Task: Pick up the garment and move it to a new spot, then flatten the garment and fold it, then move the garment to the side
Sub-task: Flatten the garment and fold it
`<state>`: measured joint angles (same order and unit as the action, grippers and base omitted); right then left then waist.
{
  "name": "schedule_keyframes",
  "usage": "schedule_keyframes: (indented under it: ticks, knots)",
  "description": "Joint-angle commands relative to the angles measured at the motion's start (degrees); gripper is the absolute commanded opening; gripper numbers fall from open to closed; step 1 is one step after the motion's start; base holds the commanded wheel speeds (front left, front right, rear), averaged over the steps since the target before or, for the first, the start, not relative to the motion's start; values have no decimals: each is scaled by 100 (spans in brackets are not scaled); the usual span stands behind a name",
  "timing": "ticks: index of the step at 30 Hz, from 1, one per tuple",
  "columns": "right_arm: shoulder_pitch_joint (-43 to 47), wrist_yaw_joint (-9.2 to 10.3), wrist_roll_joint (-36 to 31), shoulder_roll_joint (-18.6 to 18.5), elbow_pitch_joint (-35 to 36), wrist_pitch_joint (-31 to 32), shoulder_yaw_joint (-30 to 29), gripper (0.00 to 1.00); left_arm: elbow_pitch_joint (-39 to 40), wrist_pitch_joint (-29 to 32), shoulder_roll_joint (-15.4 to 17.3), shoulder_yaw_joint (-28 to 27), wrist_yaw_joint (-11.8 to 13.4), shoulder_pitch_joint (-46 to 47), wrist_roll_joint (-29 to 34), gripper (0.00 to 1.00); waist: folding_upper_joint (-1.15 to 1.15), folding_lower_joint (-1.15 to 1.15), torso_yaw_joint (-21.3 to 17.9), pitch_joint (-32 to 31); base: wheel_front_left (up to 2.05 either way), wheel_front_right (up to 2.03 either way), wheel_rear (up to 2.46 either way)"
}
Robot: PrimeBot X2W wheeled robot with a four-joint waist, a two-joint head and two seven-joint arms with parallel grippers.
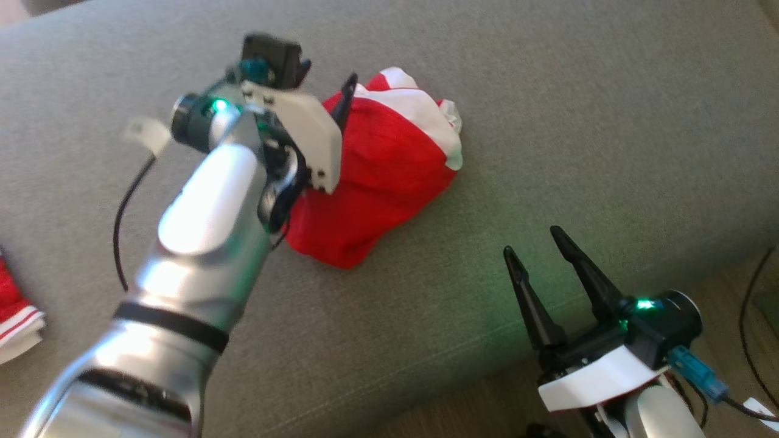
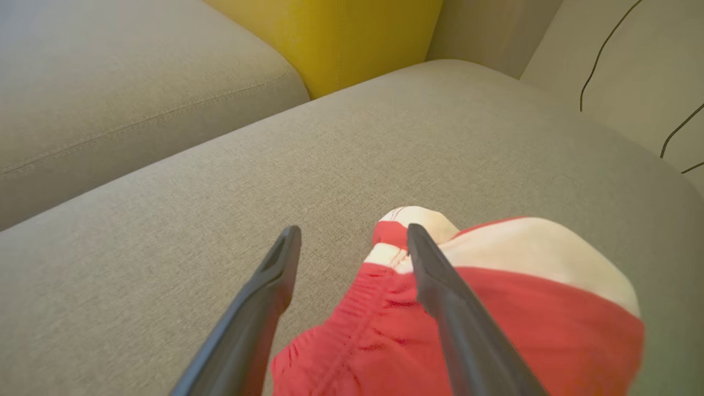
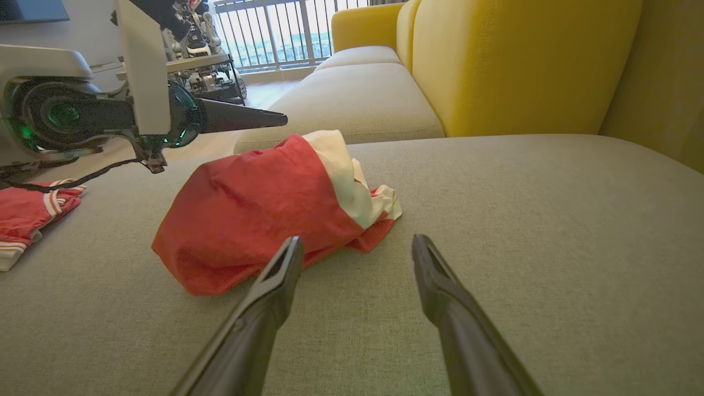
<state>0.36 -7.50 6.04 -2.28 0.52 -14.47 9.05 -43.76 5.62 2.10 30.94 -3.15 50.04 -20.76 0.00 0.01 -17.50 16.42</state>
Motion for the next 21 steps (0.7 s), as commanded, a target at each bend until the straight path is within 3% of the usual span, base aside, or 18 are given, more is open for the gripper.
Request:
schedule_keyframes:
  ticks: [1, 13, 21]
  knots:
    - [-139, 1, 31, -60, 142, -52, 149, 100, -18, 107, 77, -35, 55, 408, -109, 100, 0, -1, -144, 158, 0, 0, 0]
    - [-144, 1, 51, -60, 90, -52, 187, 100, -839, 1062, 77, 912, -207, 915, -553, 100, 0, -1, -238, 199, 0, 0, 0]
    - [-86, 1, 71, -60, 110, -52, 142, 100, -768, 970, 77, 1571, -268, 992, -290, 100, 0, -1, -102, 127, 0, 0, 0]
